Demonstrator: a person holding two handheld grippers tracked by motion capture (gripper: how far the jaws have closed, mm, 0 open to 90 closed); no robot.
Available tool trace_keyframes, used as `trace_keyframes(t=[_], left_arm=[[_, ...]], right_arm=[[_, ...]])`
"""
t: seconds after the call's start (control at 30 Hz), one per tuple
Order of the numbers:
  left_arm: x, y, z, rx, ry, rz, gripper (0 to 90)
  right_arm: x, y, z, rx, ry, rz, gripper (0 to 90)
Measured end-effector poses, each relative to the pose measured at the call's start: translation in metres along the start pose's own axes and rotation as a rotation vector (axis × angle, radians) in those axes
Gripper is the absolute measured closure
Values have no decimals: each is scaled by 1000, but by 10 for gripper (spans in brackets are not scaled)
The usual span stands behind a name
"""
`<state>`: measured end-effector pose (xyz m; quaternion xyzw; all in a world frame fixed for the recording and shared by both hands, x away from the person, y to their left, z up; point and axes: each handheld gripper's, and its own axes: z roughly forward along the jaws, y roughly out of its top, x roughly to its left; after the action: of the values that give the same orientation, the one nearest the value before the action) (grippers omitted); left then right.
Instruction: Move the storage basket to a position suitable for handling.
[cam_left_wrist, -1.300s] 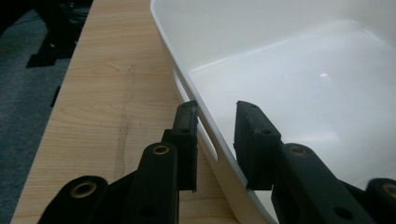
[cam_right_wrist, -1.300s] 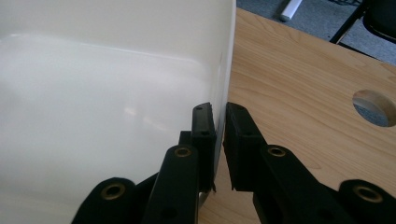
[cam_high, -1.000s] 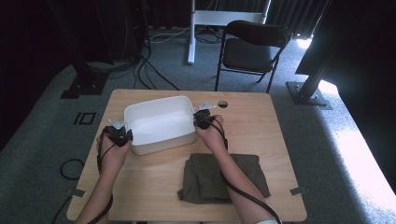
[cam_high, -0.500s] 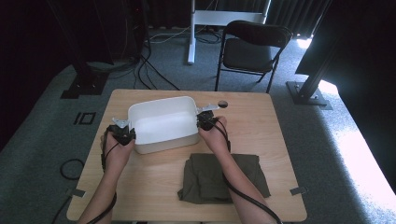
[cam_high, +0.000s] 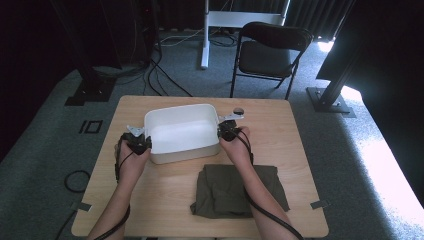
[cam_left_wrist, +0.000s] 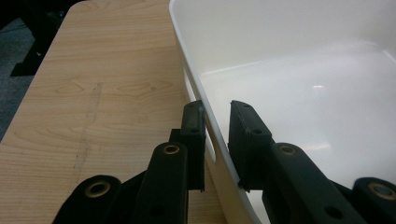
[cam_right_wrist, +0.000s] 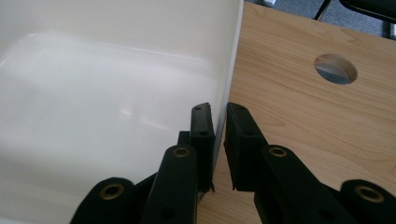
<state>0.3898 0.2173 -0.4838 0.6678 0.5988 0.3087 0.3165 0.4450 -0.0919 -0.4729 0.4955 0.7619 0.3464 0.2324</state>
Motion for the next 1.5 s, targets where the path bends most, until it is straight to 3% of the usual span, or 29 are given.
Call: trace_keyframes(t=[0.7, 1.5], left_arm=[[-35, 8, 9, 1, -48, 42, 773], [-86, 19, 18, 14, -91, 97, 771]], right_arm=[[-34, -15, -17, 2, -36, 37, 820], [-77, -36, -40, 8, -84, 87, 823]])
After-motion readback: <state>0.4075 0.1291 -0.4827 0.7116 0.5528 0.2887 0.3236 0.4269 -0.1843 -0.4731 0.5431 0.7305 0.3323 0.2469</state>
